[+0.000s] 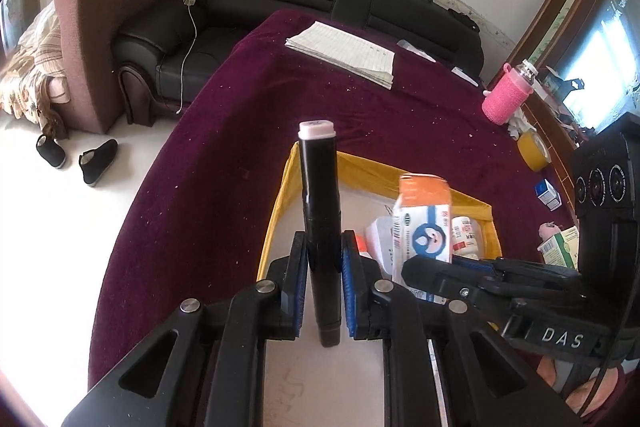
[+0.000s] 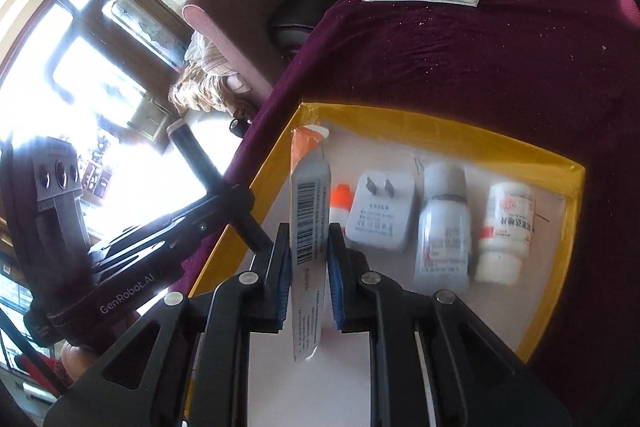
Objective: Organize objects
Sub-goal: 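Carry marker into tray and release with left gripper while right gripper drops cream box there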
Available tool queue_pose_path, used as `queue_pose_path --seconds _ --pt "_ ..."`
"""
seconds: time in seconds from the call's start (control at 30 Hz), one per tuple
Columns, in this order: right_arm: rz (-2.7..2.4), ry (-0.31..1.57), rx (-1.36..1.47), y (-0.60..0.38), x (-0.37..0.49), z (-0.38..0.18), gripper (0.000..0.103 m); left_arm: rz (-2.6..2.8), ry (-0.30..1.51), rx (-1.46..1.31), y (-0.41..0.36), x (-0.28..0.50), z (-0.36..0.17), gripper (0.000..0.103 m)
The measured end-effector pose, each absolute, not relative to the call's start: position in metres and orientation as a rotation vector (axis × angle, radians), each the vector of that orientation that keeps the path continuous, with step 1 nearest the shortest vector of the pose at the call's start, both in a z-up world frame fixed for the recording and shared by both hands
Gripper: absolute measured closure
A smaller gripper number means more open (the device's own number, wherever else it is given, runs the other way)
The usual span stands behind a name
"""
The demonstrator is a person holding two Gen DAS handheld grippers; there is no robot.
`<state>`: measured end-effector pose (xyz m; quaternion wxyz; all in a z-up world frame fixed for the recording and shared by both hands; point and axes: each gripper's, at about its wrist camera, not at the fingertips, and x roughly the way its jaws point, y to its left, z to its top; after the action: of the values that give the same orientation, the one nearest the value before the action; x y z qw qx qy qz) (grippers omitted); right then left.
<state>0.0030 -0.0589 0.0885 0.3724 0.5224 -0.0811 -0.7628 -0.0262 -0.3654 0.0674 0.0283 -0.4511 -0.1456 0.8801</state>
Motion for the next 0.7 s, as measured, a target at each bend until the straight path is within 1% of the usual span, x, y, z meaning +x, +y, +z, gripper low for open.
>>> queue_pose_path --seconds 0.17,0.23,0.27,0.33,0.37,0.4,0.43,0.6,0.7 --pt "-1.967 -0.183 1.364 -0.067 -0.009 0.080 0.088 2.681 -0.410 -1.477 -0.357 -0.040 0.054 0.090" --pt "-1.963 -0.188 1.372 -0.065 -0.009 0.078 0.086 2.677 -0.431 -1.493 -0.357 -0.040 0.049 0.090" --pt "-1.970 -0.204 1.375 -0.062 -0.008 0.077 0.083 2.687 -0.445 -1.490 -0.359 -0.038 0.050 0.090" --pt "-1.958 -0.254 1.375 -0.056 -0.008 0.077 0.062 2.711 -0.481 -1.453 -0.362 -0.032 0.055 0.089" --pt "-1.958 -0.272 1.370 -0.055 -0.008 0.079 0.058 2.716 -0.506 -1.435 -0.363 -0.029 0.058 0.084" --pt "-1.966 -0.284 1.358 -0.052 -0.008 0.082 0.055 2.722 -0.542 -1.413 -0.366 -0.024 0.062 0.071" --pt "-1.976 -0.285 1.352 -0.052 -0.008 0.084 0.055 2.734 -0.577 -1.383 -0.369 -0.018 0.067 0.065" --pt "-1.994 -0.311 1.316 -0.046 -0.005 0.097 0.054 2.791 -0.669 -1.247 -0.380 0.018 0.091 0.048" --pt "-1.944 -0.342 1.332 -0.047 -0.001 0.097 0.054 2.802 -0.719 -1.184 -0.383 0.040 0.099 0.048"
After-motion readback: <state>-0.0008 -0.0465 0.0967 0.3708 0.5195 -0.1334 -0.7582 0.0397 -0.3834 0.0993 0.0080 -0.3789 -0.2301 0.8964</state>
